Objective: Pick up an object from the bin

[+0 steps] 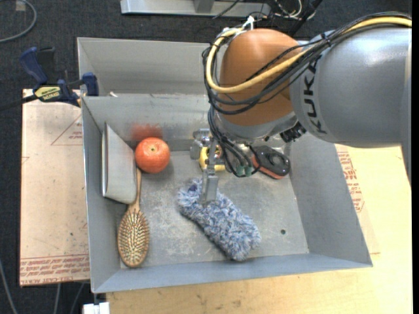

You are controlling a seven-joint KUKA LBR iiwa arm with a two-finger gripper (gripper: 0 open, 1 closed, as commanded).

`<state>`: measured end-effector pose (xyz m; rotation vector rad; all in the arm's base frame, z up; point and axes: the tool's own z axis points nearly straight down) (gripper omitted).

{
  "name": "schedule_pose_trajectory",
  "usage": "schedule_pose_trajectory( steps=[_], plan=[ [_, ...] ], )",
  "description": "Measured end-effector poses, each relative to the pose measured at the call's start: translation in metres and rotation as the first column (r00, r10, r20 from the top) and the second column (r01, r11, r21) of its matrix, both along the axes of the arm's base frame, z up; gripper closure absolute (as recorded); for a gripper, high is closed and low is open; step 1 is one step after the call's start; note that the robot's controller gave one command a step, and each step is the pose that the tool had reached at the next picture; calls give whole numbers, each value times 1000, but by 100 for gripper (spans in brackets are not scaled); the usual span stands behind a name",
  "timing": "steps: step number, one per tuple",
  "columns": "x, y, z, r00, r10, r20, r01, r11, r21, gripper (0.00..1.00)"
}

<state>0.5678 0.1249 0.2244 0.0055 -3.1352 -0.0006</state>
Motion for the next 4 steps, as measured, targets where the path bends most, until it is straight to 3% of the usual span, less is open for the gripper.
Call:
schedule_pose_trajectory(
  steps=[1, 2, 3, 4],
  plan=[
    [2, -1, 5, 1000, -3, 7, 3, 1000, 1, 0],
    [3, -33, -60, 999, 37, 10, -37, 999, 1, 0],
    [-8, -74, -135, 993, 118, 12, -118, 993, 1, 0],
    [-13, -83, -147, 997, 72, 7, -72, 997, 3, 0]
  ],
)
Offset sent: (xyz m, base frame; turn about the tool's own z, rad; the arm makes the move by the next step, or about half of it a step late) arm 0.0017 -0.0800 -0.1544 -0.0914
